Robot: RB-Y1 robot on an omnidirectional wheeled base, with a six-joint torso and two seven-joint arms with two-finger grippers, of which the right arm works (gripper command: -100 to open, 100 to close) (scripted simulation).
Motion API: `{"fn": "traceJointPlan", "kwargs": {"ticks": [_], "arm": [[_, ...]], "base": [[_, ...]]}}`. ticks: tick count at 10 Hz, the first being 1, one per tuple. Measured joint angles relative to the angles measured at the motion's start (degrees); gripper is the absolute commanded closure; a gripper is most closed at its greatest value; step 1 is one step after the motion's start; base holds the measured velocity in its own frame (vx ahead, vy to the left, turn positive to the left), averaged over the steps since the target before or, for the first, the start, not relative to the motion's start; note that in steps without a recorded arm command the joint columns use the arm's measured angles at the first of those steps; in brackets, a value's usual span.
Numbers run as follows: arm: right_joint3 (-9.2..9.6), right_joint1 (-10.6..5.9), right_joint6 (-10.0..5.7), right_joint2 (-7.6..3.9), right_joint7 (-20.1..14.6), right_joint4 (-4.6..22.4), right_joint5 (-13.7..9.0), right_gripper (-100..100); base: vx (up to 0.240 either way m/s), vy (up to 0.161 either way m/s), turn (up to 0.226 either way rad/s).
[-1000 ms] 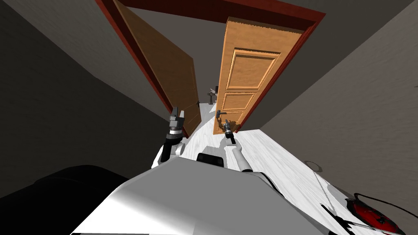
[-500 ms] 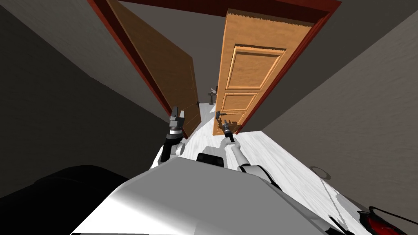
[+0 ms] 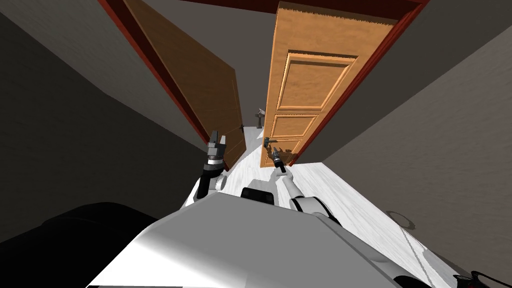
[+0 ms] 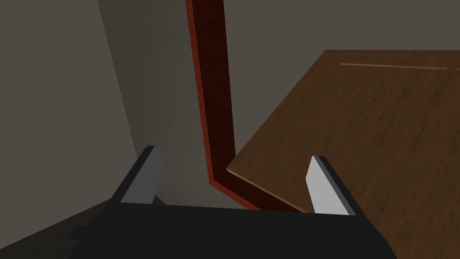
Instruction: Push the door open
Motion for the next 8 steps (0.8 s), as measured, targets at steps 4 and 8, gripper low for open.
{"fn": "traceJointPlan", "kwargs": {"ticks": [4,8], "arm": [[0.19,-3.06,0.22,0.11,-0.61,5.00,-0.44,-100],[0.42,-5.99,0.63,0.37,-1.12,9.81,-0.87,-100]], "base": [[0.092,-0.055,0.029],[0.094,-0.047,0.023]]}}
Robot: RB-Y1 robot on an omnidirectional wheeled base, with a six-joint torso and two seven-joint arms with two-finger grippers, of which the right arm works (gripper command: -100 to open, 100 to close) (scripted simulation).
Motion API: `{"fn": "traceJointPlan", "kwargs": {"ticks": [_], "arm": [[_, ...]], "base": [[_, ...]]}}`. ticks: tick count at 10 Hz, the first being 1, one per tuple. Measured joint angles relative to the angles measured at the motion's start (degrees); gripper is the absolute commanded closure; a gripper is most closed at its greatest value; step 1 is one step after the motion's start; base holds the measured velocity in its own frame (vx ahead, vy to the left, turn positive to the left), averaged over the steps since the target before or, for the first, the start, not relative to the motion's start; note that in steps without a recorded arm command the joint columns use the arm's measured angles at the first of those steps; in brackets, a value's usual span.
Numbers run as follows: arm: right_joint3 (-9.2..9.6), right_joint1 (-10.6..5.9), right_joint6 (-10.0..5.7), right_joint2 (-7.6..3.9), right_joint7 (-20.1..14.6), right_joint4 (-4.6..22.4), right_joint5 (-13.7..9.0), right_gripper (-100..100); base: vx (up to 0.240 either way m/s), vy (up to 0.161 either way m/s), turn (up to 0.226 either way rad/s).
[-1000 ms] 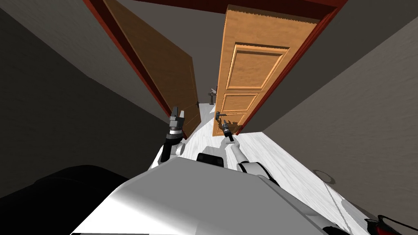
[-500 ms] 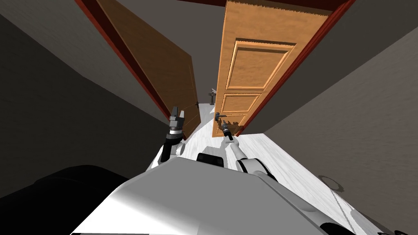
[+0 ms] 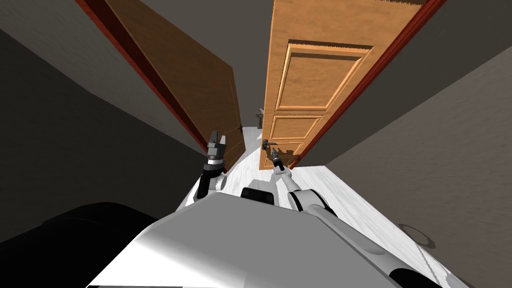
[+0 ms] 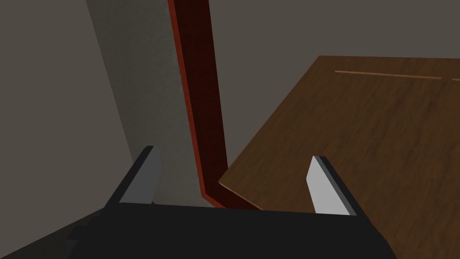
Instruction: Push the door open
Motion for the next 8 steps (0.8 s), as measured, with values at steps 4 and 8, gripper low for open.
{"fn": "traceJointPlan", "kwargs": {"ticks": [4,8], "arm": [[-0.26,-0.13,0.03,-0.25,0.04,0.24,-0.12,-100],[-0.76,-0.23,0.11,-0.34,0.22,0.50,-0.31,-100]], "base": [[0.169,0.031,0.023],[0.200,0.046,0.024]]}}
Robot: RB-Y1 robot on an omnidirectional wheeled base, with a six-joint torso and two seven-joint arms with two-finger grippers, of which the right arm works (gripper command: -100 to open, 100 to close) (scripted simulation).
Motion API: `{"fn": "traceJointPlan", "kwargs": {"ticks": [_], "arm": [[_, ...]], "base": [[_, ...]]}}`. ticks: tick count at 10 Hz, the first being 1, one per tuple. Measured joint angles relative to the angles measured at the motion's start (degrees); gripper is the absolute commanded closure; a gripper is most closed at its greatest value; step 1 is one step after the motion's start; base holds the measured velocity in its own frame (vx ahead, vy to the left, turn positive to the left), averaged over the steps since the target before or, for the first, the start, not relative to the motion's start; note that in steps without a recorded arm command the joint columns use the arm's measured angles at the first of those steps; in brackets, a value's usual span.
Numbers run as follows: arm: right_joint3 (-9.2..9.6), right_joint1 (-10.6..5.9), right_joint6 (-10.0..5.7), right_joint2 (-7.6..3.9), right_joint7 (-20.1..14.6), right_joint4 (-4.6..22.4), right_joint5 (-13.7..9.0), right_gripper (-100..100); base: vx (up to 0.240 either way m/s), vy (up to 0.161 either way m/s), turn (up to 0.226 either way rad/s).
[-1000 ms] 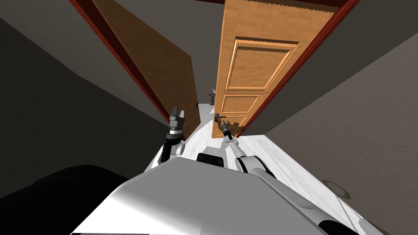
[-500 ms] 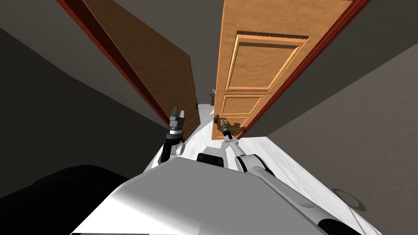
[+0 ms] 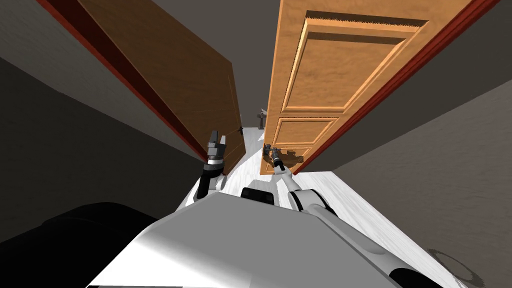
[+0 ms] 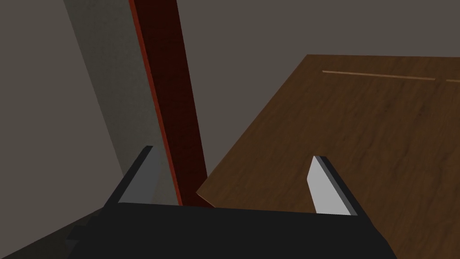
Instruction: Push the door open
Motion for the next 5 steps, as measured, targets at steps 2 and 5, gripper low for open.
{"fn": "traceJointPlan", "kwargs": {"ticks": [2,5], "arm": [[-0.21,-0.08,0.02,0.08,0.07,0.16,-0.08,-100],[-0.29,-0.37,-0.06,-0.03,0.09,0.00,-0.10,100]], "base": [[0.147,0.015,0.016],[-0.015,-0.004,0.005]]}}
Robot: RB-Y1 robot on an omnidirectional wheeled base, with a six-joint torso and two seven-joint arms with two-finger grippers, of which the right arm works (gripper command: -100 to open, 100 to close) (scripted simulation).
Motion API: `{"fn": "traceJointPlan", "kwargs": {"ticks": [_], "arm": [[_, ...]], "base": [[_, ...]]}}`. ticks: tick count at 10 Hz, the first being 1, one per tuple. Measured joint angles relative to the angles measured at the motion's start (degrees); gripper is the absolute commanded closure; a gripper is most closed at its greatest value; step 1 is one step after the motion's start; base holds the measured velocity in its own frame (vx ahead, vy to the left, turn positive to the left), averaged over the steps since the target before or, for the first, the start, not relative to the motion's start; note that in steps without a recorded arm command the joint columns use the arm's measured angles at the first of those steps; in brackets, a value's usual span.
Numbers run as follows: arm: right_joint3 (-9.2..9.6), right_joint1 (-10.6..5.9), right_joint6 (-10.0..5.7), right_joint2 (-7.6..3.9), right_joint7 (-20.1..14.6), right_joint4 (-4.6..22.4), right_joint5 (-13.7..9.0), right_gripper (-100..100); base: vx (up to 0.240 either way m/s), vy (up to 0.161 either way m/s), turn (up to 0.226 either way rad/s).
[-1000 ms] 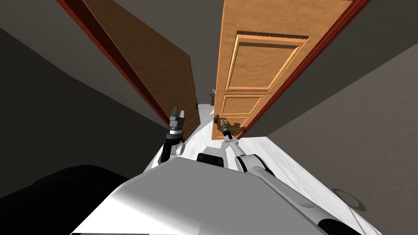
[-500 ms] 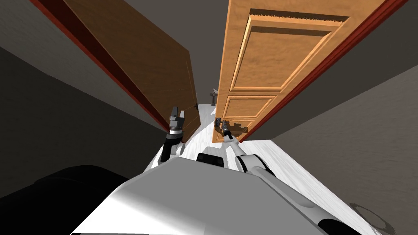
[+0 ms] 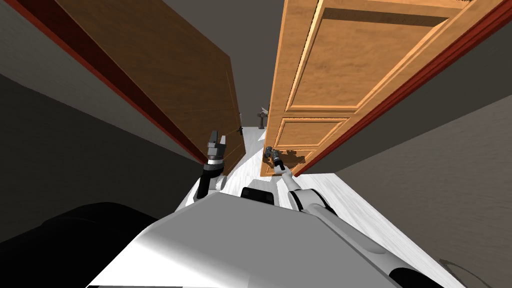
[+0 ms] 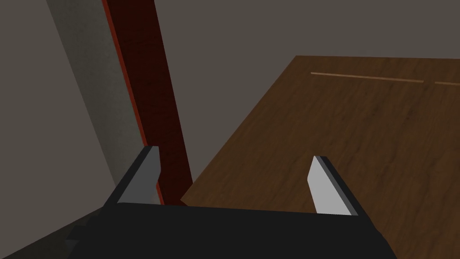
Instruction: Push the door open
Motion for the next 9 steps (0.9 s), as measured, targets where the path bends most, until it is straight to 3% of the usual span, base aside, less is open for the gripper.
{"fn": "traceJointPlan", "kwargs": {"ticks": [3,6,8,9], "arm": [[-0.01,-0.06,0.07,-0.01,0.01,0.00,0.00,100],[-0.47,0.49,0.39,0.15,0.44,0.41,-0.11,100],[-1.45,-0.73,-0.75,0.18,0.90,3.17,-0.45,100],[-1.37,0.72,0.27,-0.21,0.81,0.03,-0.39,100]], "base": [[0.000,0.000,0.000],[0.145,0.071,-0.041],[0.165,0.070,-0.023],[0.149,0.078,-0.031]]}}
